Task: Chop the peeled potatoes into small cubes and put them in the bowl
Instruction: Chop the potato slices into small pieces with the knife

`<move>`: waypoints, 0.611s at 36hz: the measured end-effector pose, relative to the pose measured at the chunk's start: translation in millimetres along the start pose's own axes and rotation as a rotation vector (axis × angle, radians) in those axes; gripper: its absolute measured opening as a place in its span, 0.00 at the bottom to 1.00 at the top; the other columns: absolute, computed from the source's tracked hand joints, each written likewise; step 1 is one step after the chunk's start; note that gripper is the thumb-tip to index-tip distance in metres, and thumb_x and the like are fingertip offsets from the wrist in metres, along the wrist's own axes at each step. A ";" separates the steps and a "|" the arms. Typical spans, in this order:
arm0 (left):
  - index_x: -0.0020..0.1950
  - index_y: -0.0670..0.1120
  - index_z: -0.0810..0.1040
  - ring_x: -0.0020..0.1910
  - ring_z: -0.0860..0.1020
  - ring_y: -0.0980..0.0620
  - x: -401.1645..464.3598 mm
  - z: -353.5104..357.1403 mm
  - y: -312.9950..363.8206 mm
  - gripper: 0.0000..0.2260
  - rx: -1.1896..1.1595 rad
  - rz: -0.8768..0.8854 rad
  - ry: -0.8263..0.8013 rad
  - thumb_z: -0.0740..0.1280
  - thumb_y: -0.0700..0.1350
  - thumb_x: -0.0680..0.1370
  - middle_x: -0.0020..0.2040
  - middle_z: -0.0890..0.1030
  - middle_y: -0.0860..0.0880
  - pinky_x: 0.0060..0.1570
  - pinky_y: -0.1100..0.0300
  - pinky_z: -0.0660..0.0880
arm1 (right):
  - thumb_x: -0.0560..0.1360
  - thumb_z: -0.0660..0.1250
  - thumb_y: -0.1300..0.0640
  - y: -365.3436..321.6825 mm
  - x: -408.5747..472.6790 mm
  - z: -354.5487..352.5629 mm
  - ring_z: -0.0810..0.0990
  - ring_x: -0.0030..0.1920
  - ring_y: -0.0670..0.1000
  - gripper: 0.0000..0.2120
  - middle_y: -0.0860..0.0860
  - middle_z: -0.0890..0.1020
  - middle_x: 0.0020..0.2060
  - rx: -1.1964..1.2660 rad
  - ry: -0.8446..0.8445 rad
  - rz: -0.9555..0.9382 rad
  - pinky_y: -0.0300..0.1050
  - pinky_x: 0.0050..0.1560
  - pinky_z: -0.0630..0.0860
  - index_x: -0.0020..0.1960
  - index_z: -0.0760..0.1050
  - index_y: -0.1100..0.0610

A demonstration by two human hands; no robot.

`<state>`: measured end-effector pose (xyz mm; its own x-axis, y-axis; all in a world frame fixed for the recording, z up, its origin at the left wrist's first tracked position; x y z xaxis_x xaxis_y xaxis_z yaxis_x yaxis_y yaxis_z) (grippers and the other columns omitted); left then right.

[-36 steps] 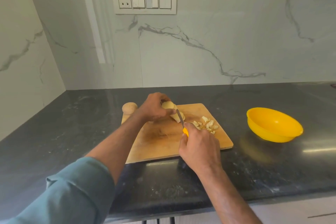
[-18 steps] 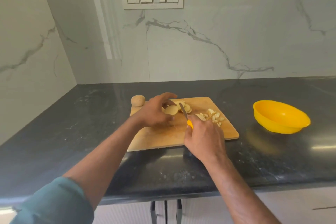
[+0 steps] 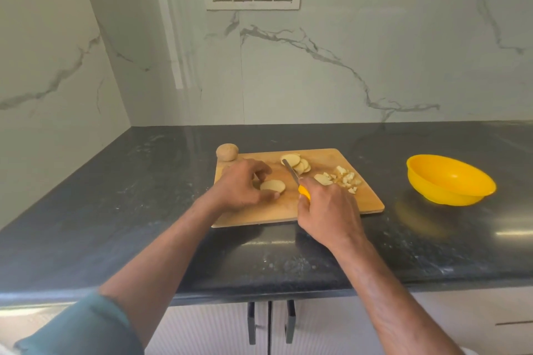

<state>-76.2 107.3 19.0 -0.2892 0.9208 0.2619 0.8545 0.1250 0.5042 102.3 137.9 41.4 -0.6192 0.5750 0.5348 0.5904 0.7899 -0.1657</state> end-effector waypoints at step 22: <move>0.57 0.50 0.82 0.45 0.77 0.53 12.8 7.9 4.7 0.20 0.040 0.041 0.091 0.70 0.60 0.70 0.48 0.80 0.53 0.50 0.50 0.77 | 0.79 0.62 0.50 -7.4 -0.7 2.8 0.83 0.41 0.54 0.19 0.51 0.84 0.39 0.023 -0.061 -0.035 0.46 0.39 0.74 0.69 0.75 0.49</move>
<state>-72.5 122.6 18.2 -0.2897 0.8883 0.3564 0.8824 0.1037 0.4589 96.9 132.3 39.9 -0.6698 0.5587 0.4891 0.5567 0.8137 -0.1671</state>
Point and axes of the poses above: each hand's wrist, its own x-axis towards the middle knuckle, its own z-axis out of the palm, y = z × x, the point moved 9 cm from there along x, towards the middle knuckle
